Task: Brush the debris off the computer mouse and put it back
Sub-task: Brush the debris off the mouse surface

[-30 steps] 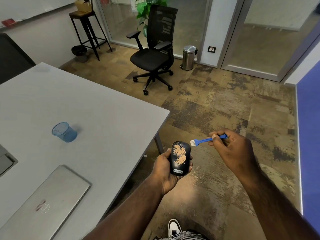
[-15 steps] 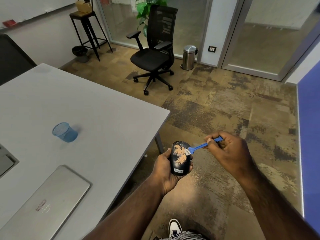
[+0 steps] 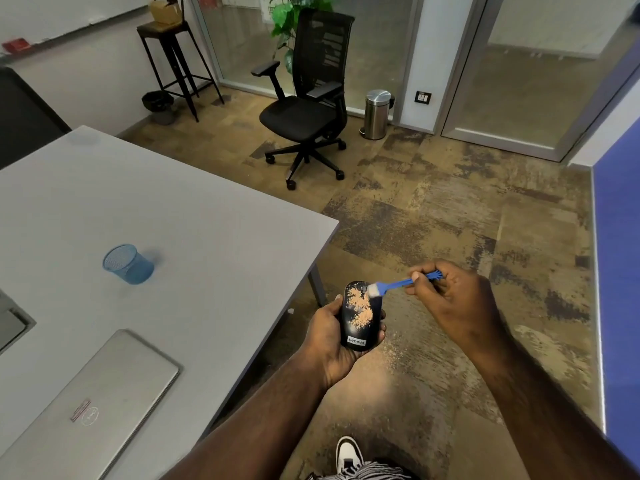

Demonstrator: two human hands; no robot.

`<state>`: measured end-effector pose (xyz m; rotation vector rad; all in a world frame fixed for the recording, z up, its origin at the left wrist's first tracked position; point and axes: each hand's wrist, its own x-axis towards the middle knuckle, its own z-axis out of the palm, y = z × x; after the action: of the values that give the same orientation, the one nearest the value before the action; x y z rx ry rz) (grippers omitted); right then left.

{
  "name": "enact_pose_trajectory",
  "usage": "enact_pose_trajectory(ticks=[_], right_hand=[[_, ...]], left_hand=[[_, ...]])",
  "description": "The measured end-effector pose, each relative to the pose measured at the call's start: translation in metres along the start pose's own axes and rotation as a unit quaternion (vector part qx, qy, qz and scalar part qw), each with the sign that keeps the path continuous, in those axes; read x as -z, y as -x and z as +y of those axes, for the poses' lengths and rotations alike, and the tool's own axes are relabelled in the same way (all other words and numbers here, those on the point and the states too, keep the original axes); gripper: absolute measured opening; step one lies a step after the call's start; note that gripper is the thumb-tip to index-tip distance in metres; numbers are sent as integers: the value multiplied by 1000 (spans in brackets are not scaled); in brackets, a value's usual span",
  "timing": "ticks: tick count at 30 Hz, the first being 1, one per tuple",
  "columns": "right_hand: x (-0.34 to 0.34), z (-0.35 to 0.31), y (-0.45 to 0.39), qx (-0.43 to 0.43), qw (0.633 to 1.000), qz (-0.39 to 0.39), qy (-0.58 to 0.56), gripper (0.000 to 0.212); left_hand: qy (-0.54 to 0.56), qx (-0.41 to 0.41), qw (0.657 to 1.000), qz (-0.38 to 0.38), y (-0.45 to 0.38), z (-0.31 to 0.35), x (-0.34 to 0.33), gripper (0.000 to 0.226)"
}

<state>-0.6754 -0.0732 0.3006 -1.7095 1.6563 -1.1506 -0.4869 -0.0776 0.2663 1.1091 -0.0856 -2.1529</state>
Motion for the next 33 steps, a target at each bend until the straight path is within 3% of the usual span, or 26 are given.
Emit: enact_pose_trajectory(ticks=[6,33], right_hand=[[3,1,-3,11,999,36,-6,16],[4,3,-3,-9,999,22,22,17]], left_hand=[[1,5,1000,5,1,0,-4,61],[-10,5,1000,16,7,1,-5,60]])
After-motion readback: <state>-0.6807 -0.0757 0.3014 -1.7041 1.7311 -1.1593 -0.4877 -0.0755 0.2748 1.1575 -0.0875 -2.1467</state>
